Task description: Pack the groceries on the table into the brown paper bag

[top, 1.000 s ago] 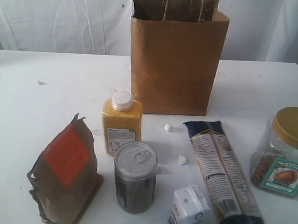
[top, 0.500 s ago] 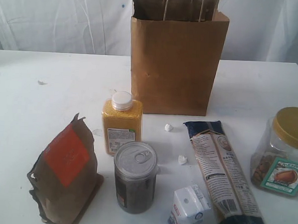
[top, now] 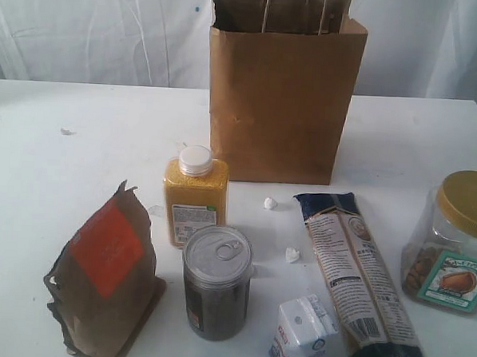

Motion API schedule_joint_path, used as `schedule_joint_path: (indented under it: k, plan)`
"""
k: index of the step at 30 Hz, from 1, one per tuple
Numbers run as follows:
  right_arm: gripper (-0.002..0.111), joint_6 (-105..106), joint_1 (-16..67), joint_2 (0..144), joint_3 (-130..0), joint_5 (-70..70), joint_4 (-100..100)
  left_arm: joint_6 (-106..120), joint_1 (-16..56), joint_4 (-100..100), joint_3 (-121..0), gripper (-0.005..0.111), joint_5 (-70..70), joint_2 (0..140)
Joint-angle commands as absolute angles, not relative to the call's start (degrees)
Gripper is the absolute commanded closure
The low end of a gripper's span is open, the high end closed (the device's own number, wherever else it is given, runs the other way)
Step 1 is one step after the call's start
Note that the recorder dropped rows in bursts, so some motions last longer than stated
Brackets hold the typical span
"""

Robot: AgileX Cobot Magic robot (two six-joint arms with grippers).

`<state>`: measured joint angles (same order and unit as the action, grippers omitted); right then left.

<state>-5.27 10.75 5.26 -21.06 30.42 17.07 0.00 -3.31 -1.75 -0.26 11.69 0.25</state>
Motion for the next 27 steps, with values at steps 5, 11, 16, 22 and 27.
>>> schedule_joint_path:
  k: [5, 11, 16, 22, 27]
  plan:
    - [0.108, -4.56, 18.61, 27.85, -37.57, 55.00, 16.67, 0.00, -3.31, -2.07, 0.00, 0.107, 11.54, 0.00]
    - [0.108, 13.77, 22.79, 45.23, -46.25, 63.75, -17.46, 0.00, -3.31, -2.07, 0.00, 0.107, 11.54, 0.00]
    - [0.108, 10.34, 29.44, 57.54, -45.84, 61.33, -16.18, 0.00, -3.31, -2.07, 0.00, 0.107, 11.54, 0.00]
    - [0.108, 2.39, 35.16, 64.09, -45.84, 52.24, -6.74, 0.00, -3.31, -2.07, 0.00, 0.107, 11.54, 0.00]
    - [0.108, 2.00, 35.39, 64.46, -45.84, 40.58, -11.89, 0.00, -3.31, -2.07, 0.00, 0.107, 11.54, 0.00]
